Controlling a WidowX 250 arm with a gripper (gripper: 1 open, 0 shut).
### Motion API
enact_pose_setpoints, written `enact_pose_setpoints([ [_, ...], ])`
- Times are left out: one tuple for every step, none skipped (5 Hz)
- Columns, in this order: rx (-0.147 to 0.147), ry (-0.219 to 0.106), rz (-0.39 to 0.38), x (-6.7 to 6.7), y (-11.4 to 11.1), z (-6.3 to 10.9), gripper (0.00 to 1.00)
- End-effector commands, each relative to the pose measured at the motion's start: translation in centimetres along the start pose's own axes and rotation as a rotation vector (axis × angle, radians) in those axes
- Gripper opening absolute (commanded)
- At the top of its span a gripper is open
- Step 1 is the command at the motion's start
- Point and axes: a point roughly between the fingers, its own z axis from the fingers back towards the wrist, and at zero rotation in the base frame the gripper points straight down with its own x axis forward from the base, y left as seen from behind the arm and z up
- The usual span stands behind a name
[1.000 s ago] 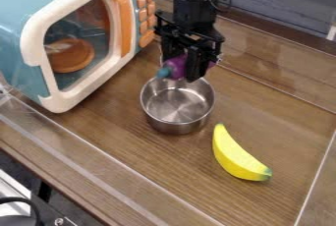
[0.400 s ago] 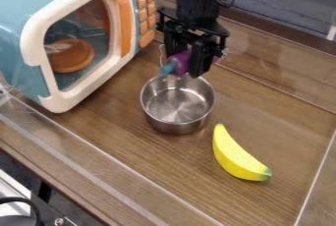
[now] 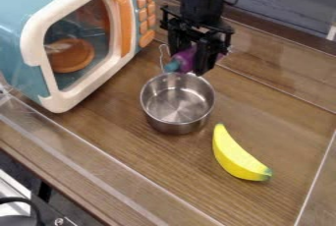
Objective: Remove the eggplant from inside the silver pot and put it on the table
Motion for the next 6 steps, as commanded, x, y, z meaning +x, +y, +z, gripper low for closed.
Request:
enact_pose_setpoints([
  [0.014,-0.07,0.008,0.9,-0.4,2.0,0.0],
  [0.014,-0.071,0.018,1.1,-0.6,2.0,0.0],
  [0.013,-0.073,0.029,1.4,-0.8,2.0,0.0],
  [0.014,-0.075,0.037,1.7,-1.1,1.9,0.0],
  [0.014,-0.075,0.043,2.0,-1.5,1.8,0.0],
  [0.015,-0.075,0.047,2.3,-1.8,1.6,0.0],
])
